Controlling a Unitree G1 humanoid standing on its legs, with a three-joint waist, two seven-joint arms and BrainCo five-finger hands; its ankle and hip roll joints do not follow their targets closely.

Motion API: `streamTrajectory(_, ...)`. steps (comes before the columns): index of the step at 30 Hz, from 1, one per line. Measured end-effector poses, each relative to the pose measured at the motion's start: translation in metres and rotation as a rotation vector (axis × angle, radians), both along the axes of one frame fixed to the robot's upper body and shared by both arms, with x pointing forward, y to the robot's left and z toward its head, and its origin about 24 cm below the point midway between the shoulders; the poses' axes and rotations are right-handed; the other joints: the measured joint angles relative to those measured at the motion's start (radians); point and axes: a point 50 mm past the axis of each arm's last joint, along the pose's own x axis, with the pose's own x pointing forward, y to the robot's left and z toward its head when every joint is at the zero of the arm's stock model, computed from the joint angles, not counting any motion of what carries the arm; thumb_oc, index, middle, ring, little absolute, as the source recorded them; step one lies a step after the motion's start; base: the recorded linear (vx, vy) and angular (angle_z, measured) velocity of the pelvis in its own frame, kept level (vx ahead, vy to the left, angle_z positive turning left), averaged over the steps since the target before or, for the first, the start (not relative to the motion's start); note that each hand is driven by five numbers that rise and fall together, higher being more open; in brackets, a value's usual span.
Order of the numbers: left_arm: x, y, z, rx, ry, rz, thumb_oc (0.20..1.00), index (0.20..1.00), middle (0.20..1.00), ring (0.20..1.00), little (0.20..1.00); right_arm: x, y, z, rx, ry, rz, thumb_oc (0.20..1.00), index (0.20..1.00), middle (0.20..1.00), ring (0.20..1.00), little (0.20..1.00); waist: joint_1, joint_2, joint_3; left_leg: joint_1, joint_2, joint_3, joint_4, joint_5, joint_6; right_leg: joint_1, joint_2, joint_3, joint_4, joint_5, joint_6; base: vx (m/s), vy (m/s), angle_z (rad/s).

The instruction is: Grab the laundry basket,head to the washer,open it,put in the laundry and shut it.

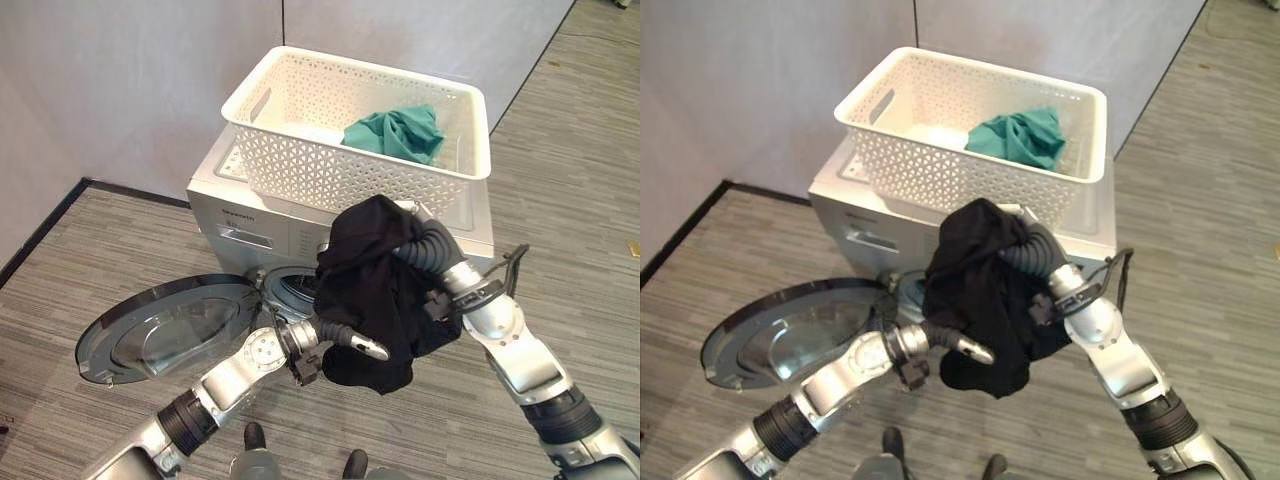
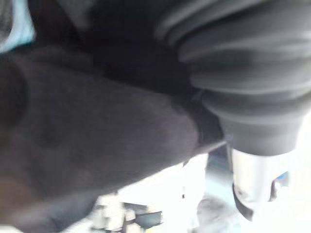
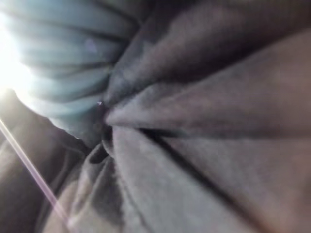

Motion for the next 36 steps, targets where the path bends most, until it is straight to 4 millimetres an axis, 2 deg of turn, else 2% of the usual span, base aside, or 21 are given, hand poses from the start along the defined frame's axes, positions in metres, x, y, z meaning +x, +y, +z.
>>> streamTrajectory(10, -0.002, -0.009, 0.002, 0.118, -0.154, -0.072, 1.000, 1.000, 1.000, 1.000, 1.000, 0.006, 0.003, -0.005, 0.004, 0.017, -0.012, 0.200, 0.200, 0.200, 0.200, 0.200, -0.001, 0.001, 0.000, -0.024, 0.000, 0.000, 0.002, 0.002, 0.001, -0.024, -0.001, 0.000, 0.001, 0.002, 0.000, 0.00, 0.000, 0.00)
streamTrajectory(11, -0.001, -0.011, 0.001, 0.133, -0.167, -0.080, 0.724, 0.724, 0.724, 0.724, 0.724, 0.008, 0.005, -0.007, 0.004, 0.027, -0.009, 0.200, 0.200, 0.200, 0.200, 0.200, -0.001, 0.001, 0.000, -0.028, 0.000, 0.000, 0.002, 0.002, 0.001, -0.029, -0.001, 0.000, 0.001, 0.002, 0.000, 0.00, 0.000, 0.00)
streamTrajectory(12, 0.000, -0.013, 0.001, 0.138, -0.173, -0.082, 0.724, 0.724, 0.724, 0.724, 0.724, 0.008, 0.006, -0.008, 0.007, 0.031, -0.009, 0.200, 0.200, 0.200, 0.200, 0.200, -0.001, 0.002, 0.000, -0.033, 0.001, 0.000, 0.002, 0.002, 0.002, -0.034, -0.001, 0.000, 0.002, 0.002, 0.000, 0.00, 0.000, 0.00)
streamTrajectory(13, 0.002, -0.014, -0.001, 0.146, -0.179, -0.075, 0.592, 0.592, 0.592, 0.592, 0.592, 0.009, 0.007, -0.009, 0.013, 0.034, -0.011, 0.200, 0.200, 0.200, 0.200, 0.200, 0.000, 0.003, 0.001, -0.035, 0.001, 0.001, 0.002, 0.003, 0.002, -0.037, -0.001, 0.000, 0.003, 0.002, 0.000, 0.00, 0.000, 0.00)
streamTrajectory(14, 0.004, -0.016, -0.005, 0.148, -0.168, -0.062, 0.504, 0.504, 0.504, 0.504, 0.504, 0.009, 0.007, -0.009, 0.018, 0.038, -0.015, 0.200, 0.200, 0.200, 0.200, 0.200, -0.001, 0.004, 0.002, -0.035, 0.000, 0.001, 0.002, 0.003, 0.002, -0.037, -0.001, 0.000, 0.003, 0.002, 0.000, 0.00, 0.000, 0.00)
streamTrajectory(15, 0.005, -0.018, -0.009, 0.146, -0.150, -0.049, 0.335, 0.335, 0.335, 0.335, 0.335, 0.010, 0.008, -0.010, 0.031, 0.042, -0.026, 0.200, 0.200, 0.200, 0.200, 0.200, -0.001, 0.005, 0.002, -0.035, 0.000, 0.002, 0.001, 0.003, 0.002, -0.039, -0.001, 0.001, 0.003, 0.002, 0.000, 0.00, 0.000, 0.00)
streamTrajectory(16, 0.007, -0.020, -0.010, 0.141, -0.142, -0.039, 0.285, 0.285, 0.285, 0.285, 0.285, 0.010, 0.008, -0.010, 0.035, 0.045, -0.031, 0.200, 0.200, 0.200, 0.200, 0.200, -0.001, 0.005, 0.003, -0.037, 0.001, 0.002, 0.001, 0.003, 0.002, -0.040, -0.001, 0.001, 0.003, 0.002, 0.000, 0.00, 0.000, 0.00)
streamTrajectory(17, 0.007, -0.021, -0.011, 0.138, -0.137, -0.028, 0.200, 0.200, 0.200, 0.200, 0.200, 0.010, 0.008, -0.011, 0.036, 0.046, -0.033, 0.200, 0.200, 0.200, 0.200, 0.200, 0.000, 0.006, 0.003, -0.039, 0.001, 0.002, 0.001, 0.003, 0.002, -0.042, -0.001, 0.001, 0.003, 0.002, 0.000, 0.00, 0.000, 0.00)
streamTrajectory(21, 0.009, -0.022, -0.010, 0.119, -0.141, 0.001, 0.200, 0.200, 0.200, 0.200, 0.200, 0.011, 0.006, -0.011, 0.046, 0.044, -0.054, 0.200, 0.200, 0.200, 0.200, 0.200, 0.000, 0.013, 0.018, -0.052, 0.002, 0.000, 0.002, 0.004, 0.002, -0.054, 0.001, 0.000, 0.003, 0.002, 0.000, 0.00, 0.000, 0.00)
streamTrajectory(26, 0.009, -0.020, -0.011, 0.106, -0.142, 0.047, 0.200, 0.200, 0.200, 0.200, 0.200, 0.012, 0.005, -0.011, 0.057, 0.037, -0.072, 0.200, 0.200, 0.200, 0.200, 0.200, 0.004, 0.006, 0.029, -0.057, 0.002, -0.002, 0.002, 0.004, 0.002, -0.055, 0.002, -0.004, 0.000, 0.002, 0.000, 0.00, -0.023, 0.01)
streamTrajectory(29, 0.011, -0.009, -0.016, 0.071, -0.113, 0.138, 0.200, 0.200, 0.200, 0.200, 0.200, 0.012, 0.005, -0.012, 0.061, 0.041, -0.073, 0.200, 0.200, 0.200, 0.200, 0.200, 0.004, 0.005, 0.030, -0.061, 0.002, -0.007, 0.002, 0.004, 0.002, -0.055, 0.003, -0.009, -0.001, 0.002, 0.000, 0.00, -0.023, 0.03)
streamTrajectory(30, 0.012, -0.006, -0.017, 0.079, -0.116, 0.157, 0.200, 0.200, 0.200, 0.200, 0.200, 0.012, 0.005, -0.012, 0.061, 0.043, -0.074, 0.395, 0.395, 0.395, 0.395, 0.395, 0.004, 0.004, 0.030, -0.063, 0.002, -0.009, 0.002, 0.004, 0.002, -0.056, 0.004, -0.012, -0.001, 0.002, 0.000, 0.00, -0.033, 0.08)
streamTrajectory(31, 0.011, -0.003, -0.019, 0.083, -0.116, 0.171, 0.200, 0.200, 0.200, 0.200, 0.200, 0.011, 0.005, -0.013, 0.061, 0.047, -0.075, 0.940, 0.940, 0.940, 0.940, 0.940, 0.004, 0.004, 0.030, -0.064, 0.003, -0.012, 0.002, 0.004, 0.001, -0.055, 0.005, -0.016, -0.001, 0.002, 0.000, 0.00, -0.026, 0.09)
streamTrajectory(32, 0.011, 0.003, -0.023, 0.083, -0.099, 0.205, 0.200, 0.200, 0.200, 0.200, 0.200, 0.011, 0.004, -0.016, 0.060, 0.057, -0.078, 1.000, 1.000, 1.000, 1.000, 1.000, 0.004, 0.004, 0.031, -0.065, 0.003, -0.016, 0.002, 0.005, 0.000, -0.055, 0.006, -0.022, -0.001, 0.002, 0.000, 0.00, -0.026, 0.08)
streamTrajectory(36, 0.011, 0.023, -0.032, 0.094, -0.073, 0.301, 0.200, 0.200, 0.200, 0.200, 0.200, 0.005, -0.005, -0.030, 0.068, 0.129, -0.079, 1.000, 1.000, 1.000, 1.000, 1.000, 0.012, -0.008, 0.038, -0.066, 0.003, -0.022, 0.002, 0.007, -0.001, -0.053, 0.006, -0.026, -0.001, 0.002, 0.000, 0.00, -0.016, 0.03)
